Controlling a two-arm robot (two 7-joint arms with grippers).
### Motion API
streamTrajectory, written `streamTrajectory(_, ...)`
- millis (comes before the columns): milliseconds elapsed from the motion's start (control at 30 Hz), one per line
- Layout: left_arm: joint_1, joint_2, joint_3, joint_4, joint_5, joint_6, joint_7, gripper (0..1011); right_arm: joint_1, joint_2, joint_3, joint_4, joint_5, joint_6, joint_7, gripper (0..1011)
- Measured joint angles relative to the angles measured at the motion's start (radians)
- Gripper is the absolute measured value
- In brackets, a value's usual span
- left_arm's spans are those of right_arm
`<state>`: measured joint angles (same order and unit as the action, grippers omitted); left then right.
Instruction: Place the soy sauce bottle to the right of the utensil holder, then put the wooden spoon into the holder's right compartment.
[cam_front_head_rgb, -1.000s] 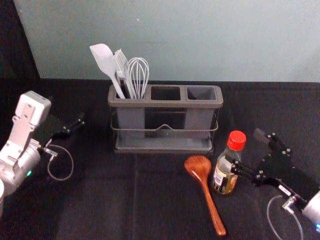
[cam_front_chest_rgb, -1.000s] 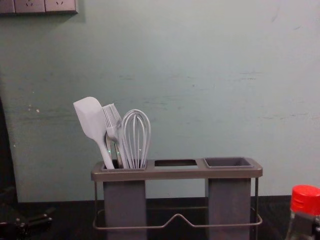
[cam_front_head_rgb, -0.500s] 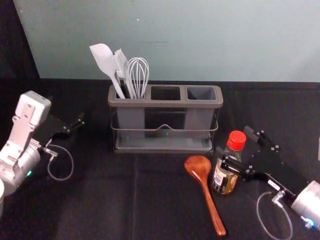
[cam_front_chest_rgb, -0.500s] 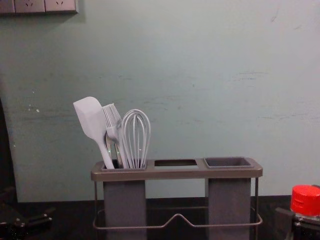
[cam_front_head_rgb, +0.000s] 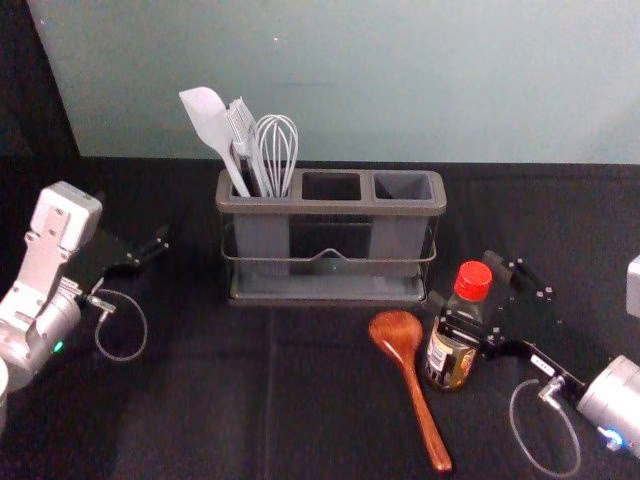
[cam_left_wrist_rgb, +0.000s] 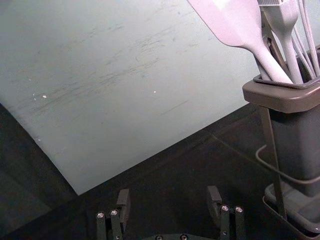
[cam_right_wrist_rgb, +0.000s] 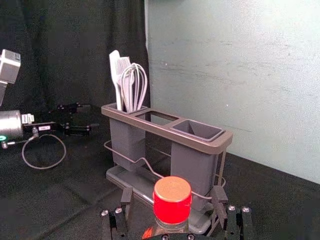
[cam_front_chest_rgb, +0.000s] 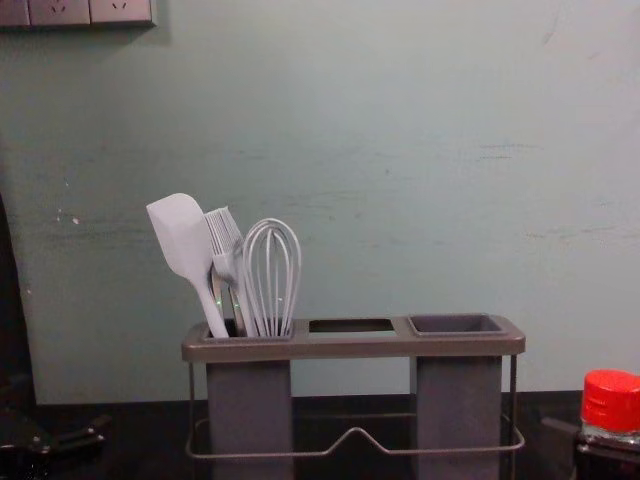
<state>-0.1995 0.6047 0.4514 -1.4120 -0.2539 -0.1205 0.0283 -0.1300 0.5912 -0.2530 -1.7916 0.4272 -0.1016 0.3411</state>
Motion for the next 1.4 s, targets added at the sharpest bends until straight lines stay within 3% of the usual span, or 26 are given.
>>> streamTrajectory(367,0.0,0.0,0.0,0.0,0.0,0.0,0.0,1005,0.007,-0.025,0.017,0.006,-0.017,0.01,0.027,985)
streamTrajectory(700,0.0,0.0,0.0,0.0,0.0,0.0,0.0,1005,-0.003,-0.043,0.041,0.0,-0.028,0.01,0.046,760)
streamTrajectory(867,0.0,0.0,0.0,0.0,0.0,0.0,0.0,1005,-0.012,-0.046,0.053,-0.01,-0.031,0.017,0.053,577)
streamTrajectory(967,0.0,0.0,0.0,0.0,0.0,0.0,0.0,1005,-0.017,-0.049,0.059,-0.013,-0.03,0.021,0.058,537)
streamTrajectory(1033,0.0,0.0,0.0,0.0,0.0,0.0,0.0,1005,-0.02,-0.051,0.061,-0.013,-0.028,0.023,0.061,421)
streamTrajectory(1400,0.0,0.0,0.0,0.0,0.0,0.0,0.0,1005,-0.035,-0.053,0.076,-0.029,-0.023,0.025,0.067,392)
